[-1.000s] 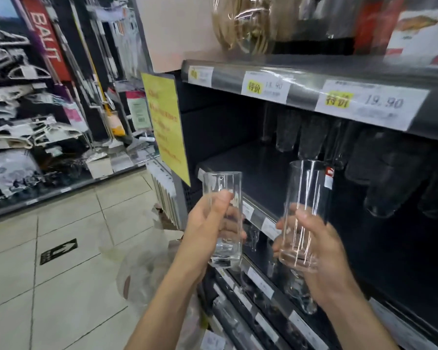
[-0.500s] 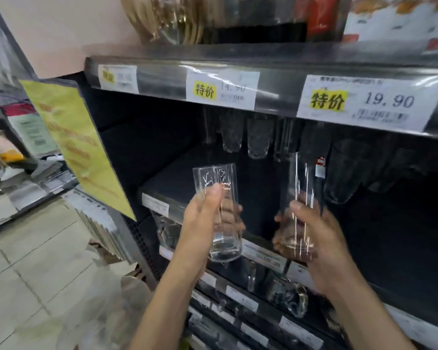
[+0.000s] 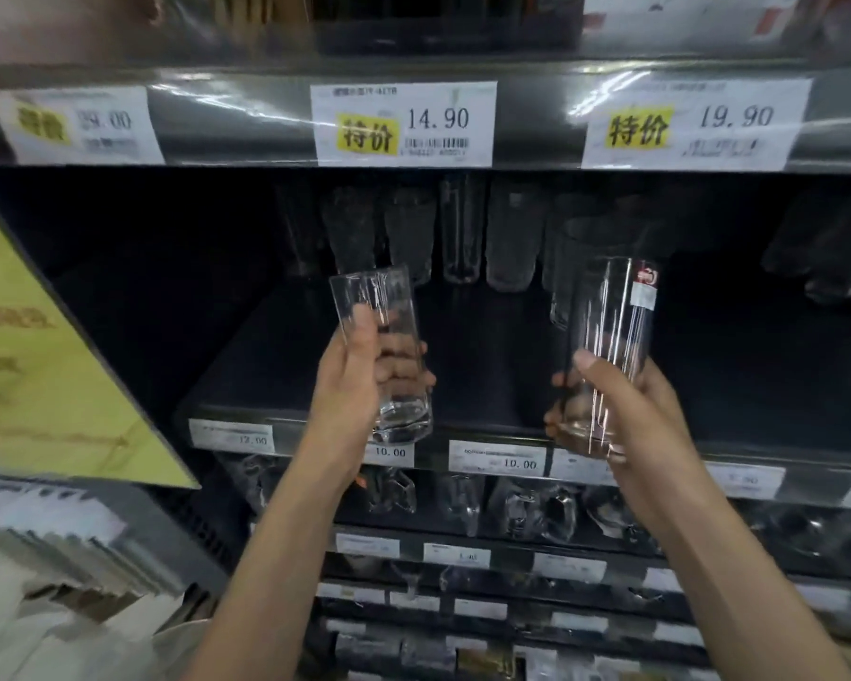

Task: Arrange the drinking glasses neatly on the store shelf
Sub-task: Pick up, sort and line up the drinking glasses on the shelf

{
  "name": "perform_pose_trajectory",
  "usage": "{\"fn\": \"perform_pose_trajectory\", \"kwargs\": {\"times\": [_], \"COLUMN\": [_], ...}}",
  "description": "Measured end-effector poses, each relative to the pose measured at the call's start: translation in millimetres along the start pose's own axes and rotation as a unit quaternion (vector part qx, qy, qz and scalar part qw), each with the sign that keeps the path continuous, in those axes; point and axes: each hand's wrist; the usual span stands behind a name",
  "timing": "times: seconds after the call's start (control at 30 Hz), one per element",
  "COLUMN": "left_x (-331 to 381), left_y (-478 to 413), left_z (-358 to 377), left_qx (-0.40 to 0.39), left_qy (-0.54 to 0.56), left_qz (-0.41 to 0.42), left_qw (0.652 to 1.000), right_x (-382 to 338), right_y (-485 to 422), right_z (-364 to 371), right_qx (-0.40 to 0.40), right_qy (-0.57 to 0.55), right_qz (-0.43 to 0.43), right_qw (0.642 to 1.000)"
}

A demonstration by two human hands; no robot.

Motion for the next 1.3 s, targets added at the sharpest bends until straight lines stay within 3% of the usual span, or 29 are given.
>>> {"fn": "perform_pose_trajectory", "kwargs": {"times": [0.3, 0.43, 0.63, 1.0, 1.3], "left_x": [-7.7, -7.6, -12.2, -18.2, -27.1], "left_y": [-13.6, -29.4, -43.0, -50.1, -48.4], "left_z": [-26.5, -37.1, -53.9, -70.2, -70.6], "left_qx": [-0.018, -0.02, -0.003, -0.006, -0.012], "left_qy": [0.019, 0.005, 0.001, -0.034, -0.025], "left_qz": [0.032, 0.053, 0.057, 0.067, 0.091], "left_qw": [0.999, 0.998, 0.998, 0.997, 0.995], "right_x": [17.7, 7.9, 4.8, 31.0, 44.8], "right_y": [17.4, 5.8, -41.1, -100.4, -144.1], "right_z": [27.7, 47.6, 74.7, 93.4, 103.1], "right_qx": [0.044, 0.018, -0.012, -0.002, 0.086], "right_qy": [0.09, 0.212, 0.304, 0.332, 0.354], "right_qz": [-0.002, -0.05, -0.079, -0.08, -0.064], "right_qw": [0.995, 0.976, 0.95, 0.94, 0.929]}}
Point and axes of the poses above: each hand's wrist, its own y-axis away from the middle knuckle, its own z-axis out of the palm, x = y × z, and after that the axes turned 2 degrees about -x, right-handed
